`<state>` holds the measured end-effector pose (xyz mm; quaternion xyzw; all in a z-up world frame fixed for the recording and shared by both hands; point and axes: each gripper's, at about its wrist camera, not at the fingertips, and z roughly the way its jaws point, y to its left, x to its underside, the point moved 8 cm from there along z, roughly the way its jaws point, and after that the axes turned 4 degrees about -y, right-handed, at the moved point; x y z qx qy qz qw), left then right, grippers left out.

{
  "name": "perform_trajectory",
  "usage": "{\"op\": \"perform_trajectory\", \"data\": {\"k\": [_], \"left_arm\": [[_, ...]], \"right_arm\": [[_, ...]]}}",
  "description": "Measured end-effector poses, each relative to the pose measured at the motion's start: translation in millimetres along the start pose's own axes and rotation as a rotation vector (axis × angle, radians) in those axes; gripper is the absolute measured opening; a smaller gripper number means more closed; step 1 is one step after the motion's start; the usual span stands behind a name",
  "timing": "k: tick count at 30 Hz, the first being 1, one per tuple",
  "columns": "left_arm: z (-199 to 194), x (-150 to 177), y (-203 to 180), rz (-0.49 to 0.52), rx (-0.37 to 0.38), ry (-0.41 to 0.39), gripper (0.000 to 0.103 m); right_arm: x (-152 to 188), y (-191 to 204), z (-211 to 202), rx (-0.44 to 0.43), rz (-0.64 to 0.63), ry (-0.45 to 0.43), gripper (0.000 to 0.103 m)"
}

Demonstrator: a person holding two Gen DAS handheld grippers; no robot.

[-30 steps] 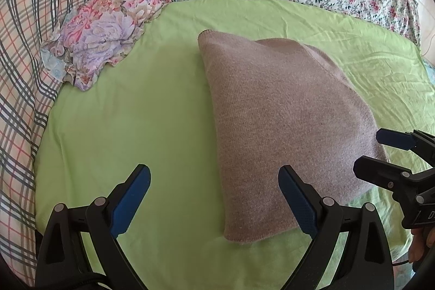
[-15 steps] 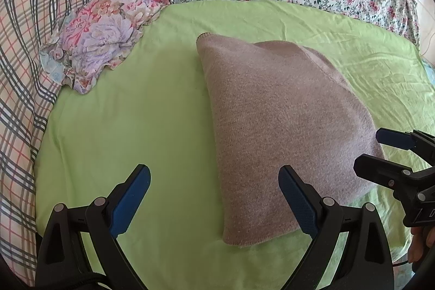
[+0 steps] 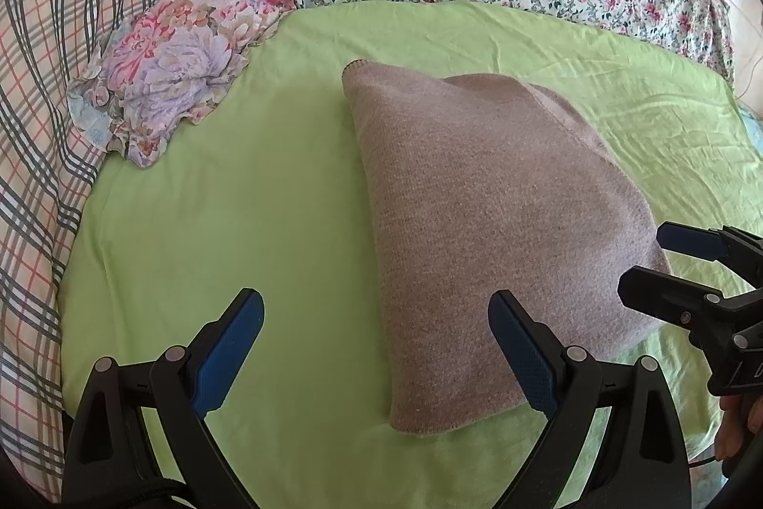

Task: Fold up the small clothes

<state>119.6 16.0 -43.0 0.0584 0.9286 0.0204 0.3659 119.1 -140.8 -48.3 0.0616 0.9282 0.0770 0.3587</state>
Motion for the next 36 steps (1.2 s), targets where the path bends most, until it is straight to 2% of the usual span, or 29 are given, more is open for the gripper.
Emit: {"op": "perform_trajectory", "data": {"k": [36], "left_arm": [[3.2, -8.2, 2.3, 0.000, -0.004, 0.004, 0.096]], "right_arm": [[-3.0, 12.7, 3.5, 0.000, 0.008, -0.003, 0.092]]}}
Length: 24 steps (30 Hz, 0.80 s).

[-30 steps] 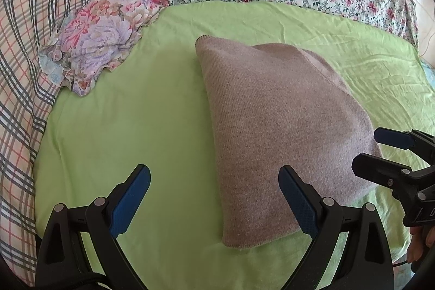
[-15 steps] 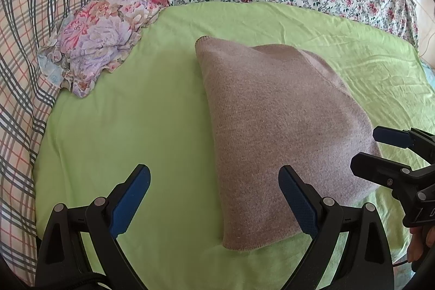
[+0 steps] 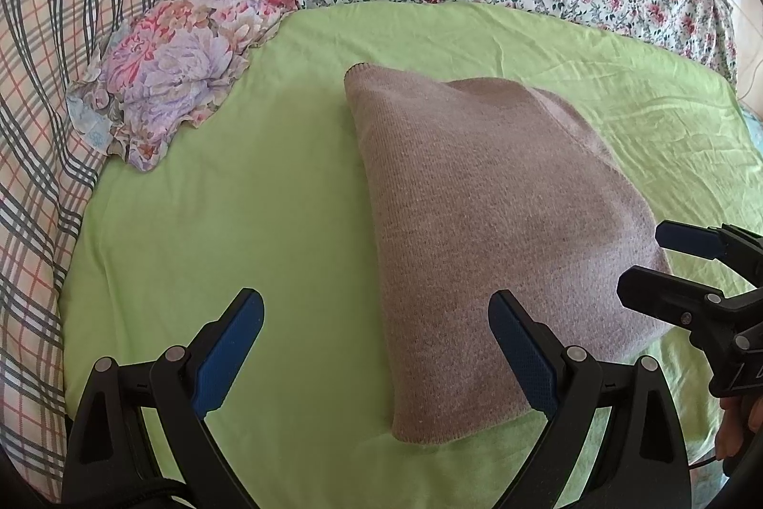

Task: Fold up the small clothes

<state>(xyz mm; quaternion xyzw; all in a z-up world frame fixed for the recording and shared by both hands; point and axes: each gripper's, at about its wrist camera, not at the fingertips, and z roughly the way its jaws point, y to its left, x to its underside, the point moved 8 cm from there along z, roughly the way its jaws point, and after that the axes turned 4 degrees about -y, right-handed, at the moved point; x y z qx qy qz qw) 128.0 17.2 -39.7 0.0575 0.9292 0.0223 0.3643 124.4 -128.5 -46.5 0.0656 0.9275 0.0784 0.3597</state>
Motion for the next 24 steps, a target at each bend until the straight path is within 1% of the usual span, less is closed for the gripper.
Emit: {"op": "perform_trajectory", "data": {"k": [8, 19, 24], "left_arm": [[0.8, -0.9, 0.7, -0.001, -0.002, 0.005, 0.096], [3.1, -4.9, -0.9, 0.003, -0.002, 0.005, 0.096], [4.7, -7.5, 2.9, -0.017, -0.004, 0.011, 0.096]], "right_arm": [[-1.3, 0.5, 0.2, -0.002, -0.001, -0.002, 0.092], [-14.3, -9.3, 1.8, 0.005, -0.014, -0.008, 0.092], [-13.2, -13.1, 4.1, 0.002, -0.015, 0.001, 0.092]]}}
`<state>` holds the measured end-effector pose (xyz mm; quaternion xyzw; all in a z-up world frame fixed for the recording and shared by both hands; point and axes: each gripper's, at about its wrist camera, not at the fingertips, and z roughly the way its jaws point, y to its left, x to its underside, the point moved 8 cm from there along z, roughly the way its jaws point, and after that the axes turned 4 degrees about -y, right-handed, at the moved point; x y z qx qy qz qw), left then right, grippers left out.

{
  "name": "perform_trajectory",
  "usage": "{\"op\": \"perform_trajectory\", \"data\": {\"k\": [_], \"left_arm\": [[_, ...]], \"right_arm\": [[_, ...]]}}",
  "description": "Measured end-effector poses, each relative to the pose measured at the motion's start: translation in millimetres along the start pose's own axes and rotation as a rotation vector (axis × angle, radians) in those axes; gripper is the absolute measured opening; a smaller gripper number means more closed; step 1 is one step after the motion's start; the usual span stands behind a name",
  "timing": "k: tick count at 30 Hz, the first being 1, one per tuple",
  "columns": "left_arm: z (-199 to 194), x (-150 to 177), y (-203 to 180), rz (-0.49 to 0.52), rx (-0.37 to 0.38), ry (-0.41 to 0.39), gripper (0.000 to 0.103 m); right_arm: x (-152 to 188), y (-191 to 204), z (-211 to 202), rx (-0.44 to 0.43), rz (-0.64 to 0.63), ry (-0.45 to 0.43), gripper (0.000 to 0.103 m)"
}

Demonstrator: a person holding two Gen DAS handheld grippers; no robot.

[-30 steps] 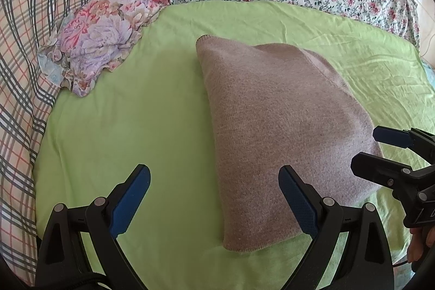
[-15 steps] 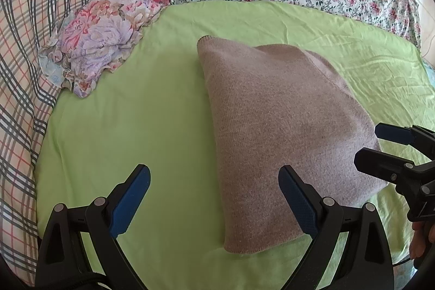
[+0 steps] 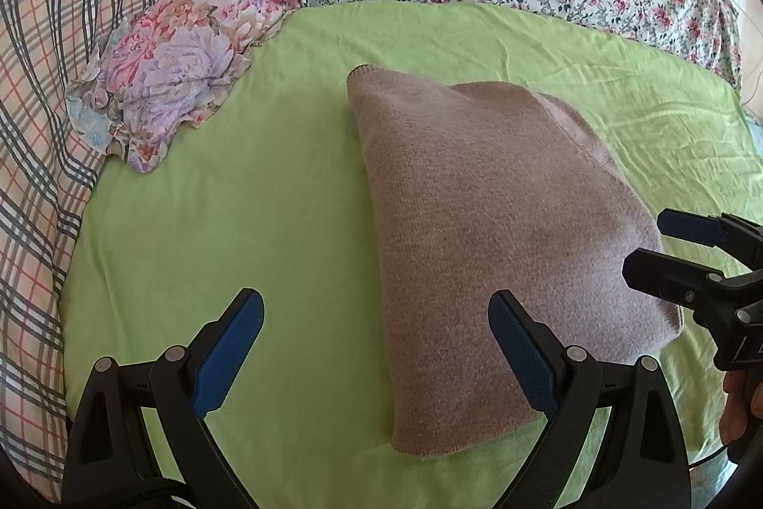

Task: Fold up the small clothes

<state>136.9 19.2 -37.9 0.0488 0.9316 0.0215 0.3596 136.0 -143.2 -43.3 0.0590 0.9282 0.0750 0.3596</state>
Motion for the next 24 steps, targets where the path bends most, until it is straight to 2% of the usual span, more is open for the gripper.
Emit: {"op": "perform_trajectory", "data": {"k": [16, 24], "left_arm": [[6.1, -2.8, -9.5, 0.022, -0.007, 0.011, 0.096], [9.8, -5.8, -2.4, 0.023, -0.024, 0.019, 0.096]], "right_arm": [[0.9, -15.9, -2.6, 0.008, 0.022, -0.004, 0.092], [-0.6, -16.5, 4.3, 0.004, 0.022, 0.009, 0.092]]}}
